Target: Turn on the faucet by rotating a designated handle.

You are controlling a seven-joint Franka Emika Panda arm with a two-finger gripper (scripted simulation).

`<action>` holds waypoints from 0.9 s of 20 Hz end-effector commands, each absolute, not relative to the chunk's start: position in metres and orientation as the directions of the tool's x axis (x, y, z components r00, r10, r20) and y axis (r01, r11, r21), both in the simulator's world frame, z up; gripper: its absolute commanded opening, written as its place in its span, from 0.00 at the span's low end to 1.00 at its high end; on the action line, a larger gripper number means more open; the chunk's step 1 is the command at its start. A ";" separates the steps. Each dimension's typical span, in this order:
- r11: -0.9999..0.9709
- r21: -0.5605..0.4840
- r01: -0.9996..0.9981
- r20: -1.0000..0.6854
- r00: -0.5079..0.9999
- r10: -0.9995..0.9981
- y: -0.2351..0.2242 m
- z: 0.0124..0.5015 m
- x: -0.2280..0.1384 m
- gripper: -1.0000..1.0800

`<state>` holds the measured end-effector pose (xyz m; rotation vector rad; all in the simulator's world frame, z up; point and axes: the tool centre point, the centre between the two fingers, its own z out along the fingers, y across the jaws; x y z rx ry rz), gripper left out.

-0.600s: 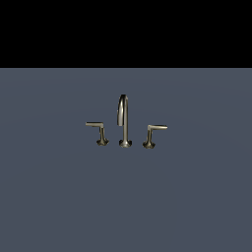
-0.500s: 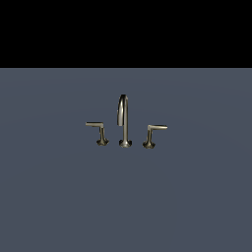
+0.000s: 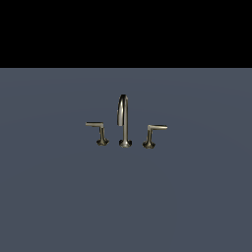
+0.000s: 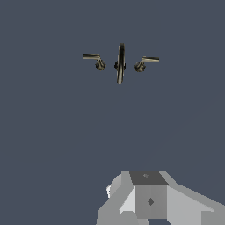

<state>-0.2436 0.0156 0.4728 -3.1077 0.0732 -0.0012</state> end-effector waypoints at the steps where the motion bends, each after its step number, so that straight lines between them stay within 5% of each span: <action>1: -0.997 -0.033 -0.074 -0.001 0.997 -0.074 0.021 0.466 -0.241 0.00; 18: -0.921 -0.029 -0.389 -0.007 0.921 -0.389 0.084 0.391 -0.201 0.00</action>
